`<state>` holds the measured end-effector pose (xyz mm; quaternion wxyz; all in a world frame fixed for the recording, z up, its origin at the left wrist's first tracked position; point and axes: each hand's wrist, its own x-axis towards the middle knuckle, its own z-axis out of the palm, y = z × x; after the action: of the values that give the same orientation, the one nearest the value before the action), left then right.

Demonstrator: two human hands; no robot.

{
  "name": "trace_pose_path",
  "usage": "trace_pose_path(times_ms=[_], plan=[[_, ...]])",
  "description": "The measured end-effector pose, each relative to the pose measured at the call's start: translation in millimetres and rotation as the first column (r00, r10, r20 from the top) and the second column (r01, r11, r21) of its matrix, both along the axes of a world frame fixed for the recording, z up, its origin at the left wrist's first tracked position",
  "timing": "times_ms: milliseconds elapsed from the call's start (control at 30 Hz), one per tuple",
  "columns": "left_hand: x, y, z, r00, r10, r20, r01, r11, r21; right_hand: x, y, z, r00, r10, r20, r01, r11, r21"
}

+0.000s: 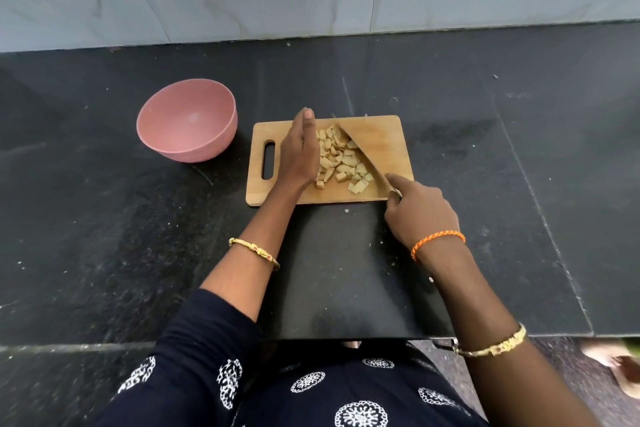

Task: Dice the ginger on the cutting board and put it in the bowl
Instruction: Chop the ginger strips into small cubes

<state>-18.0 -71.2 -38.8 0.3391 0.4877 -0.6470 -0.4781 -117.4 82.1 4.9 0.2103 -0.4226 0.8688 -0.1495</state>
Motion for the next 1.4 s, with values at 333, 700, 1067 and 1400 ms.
trace_pose_path(times_ms=[333,700,1067,1400], plan=[[7,5,6,1.000,0.030,-0.007,-0.031,0.992,-0.125,-14,11,4,0.957,-0.039,0.287,0.073,0.991,-0.109],[17,13,-5,0.994,0.046,0.098,-0.025,0.979,-0.204,-2,47,-9,0.872,-0.199,0.447,0.281,0.952,-0.125],[33,24,-9,0.951,-0.186,0.245,0.229,0.961,-0.159,42,8,-8,0.865,-0.095,0.492,0.161,0.983,-0.092],[35,23,-10,0.840,-0.286,0.461,0.426,0.874,-0.234,50,-2,-7,0.936,-0.023,0.351,0.102,0.973,-0.208]])
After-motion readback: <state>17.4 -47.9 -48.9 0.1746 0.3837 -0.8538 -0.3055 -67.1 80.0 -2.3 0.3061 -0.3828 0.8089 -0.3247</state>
